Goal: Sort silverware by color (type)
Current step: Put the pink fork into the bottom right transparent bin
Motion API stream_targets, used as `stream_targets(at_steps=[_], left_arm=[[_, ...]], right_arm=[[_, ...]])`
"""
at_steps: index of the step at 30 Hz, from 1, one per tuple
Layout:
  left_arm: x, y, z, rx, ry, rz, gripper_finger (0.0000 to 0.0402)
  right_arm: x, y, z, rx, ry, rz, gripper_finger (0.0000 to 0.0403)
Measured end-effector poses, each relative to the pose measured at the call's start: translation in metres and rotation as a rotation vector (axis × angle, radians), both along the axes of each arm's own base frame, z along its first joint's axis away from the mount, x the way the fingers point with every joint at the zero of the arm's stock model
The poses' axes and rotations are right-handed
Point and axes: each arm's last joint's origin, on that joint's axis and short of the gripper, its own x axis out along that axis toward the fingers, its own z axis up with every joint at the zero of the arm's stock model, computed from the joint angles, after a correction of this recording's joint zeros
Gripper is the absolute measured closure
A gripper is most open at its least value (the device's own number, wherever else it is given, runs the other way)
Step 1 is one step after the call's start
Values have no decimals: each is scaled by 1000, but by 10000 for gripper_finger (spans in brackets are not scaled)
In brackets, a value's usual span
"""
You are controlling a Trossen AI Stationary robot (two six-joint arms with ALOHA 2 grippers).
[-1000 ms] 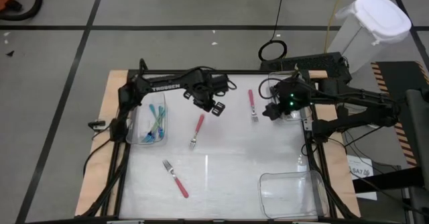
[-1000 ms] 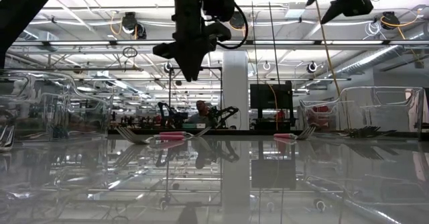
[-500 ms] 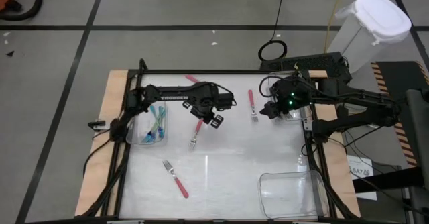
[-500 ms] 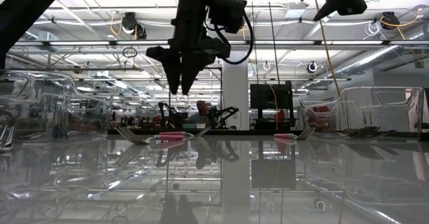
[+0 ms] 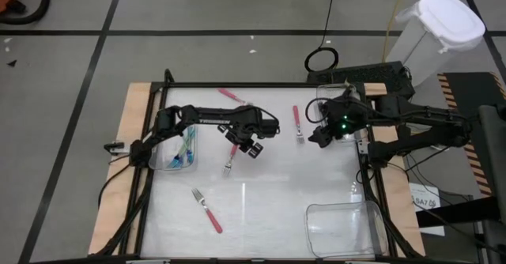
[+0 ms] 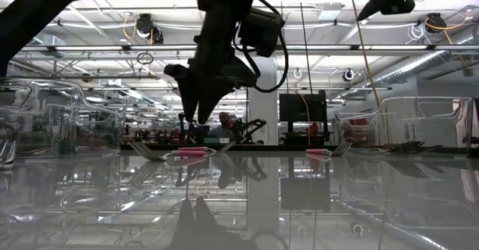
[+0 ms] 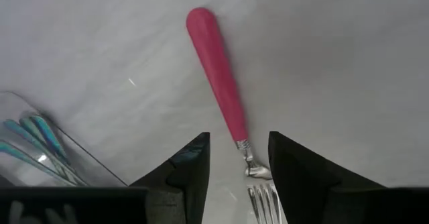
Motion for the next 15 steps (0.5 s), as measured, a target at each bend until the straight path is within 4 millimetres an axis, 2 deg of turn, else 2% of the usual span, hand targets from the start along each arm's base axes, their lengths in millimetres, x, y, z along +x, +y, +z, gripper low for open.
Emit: stream_targets(at_steps=[4, 8, 15], left_arm=[[-9, -4, 8, 15, 65, -49, 249], [-15, -9, 32, 116, 16, -126, 249], [-21, -16, 51, 127, -41, -148, 249]], right_arm=[[-1, 4, -1, -5, 12, 31, 161], [-1, 7, -1, -11, 11, 57, 161], [-1, 13, -1, -11, 11, 87, 161]])
